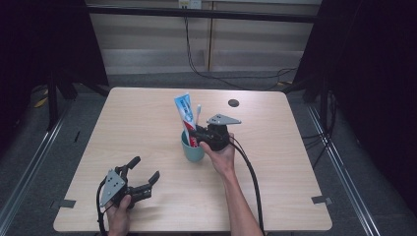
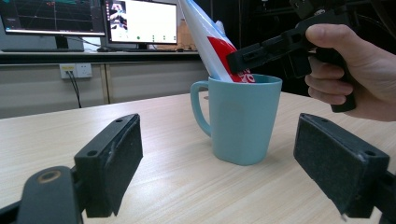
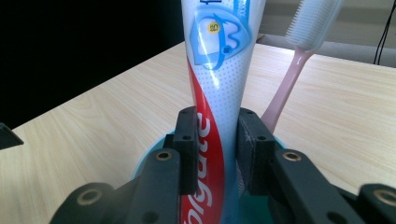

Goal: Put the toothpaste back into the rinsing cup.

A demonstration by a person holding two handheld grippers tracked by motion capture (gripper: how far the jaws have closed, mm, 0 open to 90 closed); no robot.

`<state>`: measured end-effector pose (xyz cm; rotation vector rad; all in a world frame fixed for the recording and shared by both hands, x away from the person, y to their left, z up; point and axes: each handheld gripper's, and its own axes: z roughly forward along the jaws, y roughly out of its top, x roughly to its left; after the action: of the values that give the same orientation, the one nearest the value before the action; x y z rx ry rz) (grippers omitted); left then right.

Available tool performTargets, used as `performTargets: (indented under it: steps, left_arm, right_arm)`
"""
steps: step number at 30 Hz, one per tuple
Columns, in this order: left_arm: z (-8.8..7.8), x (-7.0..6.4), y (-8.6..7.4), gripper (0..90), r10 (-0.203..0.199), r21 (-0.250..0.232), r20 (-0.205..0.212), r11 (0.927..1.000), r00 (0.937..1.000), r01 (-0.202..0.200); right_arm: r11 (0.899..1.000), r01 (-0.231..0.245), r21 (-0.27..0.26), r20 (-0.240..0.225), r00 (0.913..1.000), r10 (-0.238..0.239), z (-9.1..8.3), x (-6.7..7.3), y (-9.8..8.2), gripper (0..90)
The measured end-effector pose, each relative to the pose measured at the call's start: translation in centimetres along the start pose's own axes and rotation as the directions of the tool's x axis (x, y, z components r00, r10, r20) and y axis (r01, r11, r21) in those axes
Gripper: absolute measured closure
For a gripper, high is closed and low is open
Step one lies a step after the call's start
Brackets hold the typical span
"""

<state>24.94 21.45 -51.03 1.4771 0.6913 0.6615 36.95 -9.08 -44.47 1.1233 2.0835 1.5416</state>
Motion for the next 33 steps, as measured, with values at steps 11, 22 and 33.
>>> performTargets:
  steps: [11, 22, 33]
  left_arm:
    - [0.0, 0.0, 0.0, 15.4, 0.007, 0.003, 0.0, 1.0, 1.0, -0.007]
    - [0.0, 0.0, 0.0, 15.4, 0.006, 0.003, 0.001, 1.0, 1.0, -0.006]
    - [0.0, 0.0, 0.0, 15.4, 0.01, 0.003, 0.001, 0.9999, 0.9999, -0.01]
  right_arm:
    - [1.0, 0.007, 0.029, 0.014, 0.9999, -0.007, -0.6, -0.1, -0.9, 67.2]
    - [1.0, 0.001, -0.003, 0.03, 0.9995, -0.001, -1.9, -0.3, -0.5, 46.2]
    - [0.998, -0.022, -0.06, 0.082, 0.9963, 0.026, -3.9, -0.5, -0.9, 19.2]
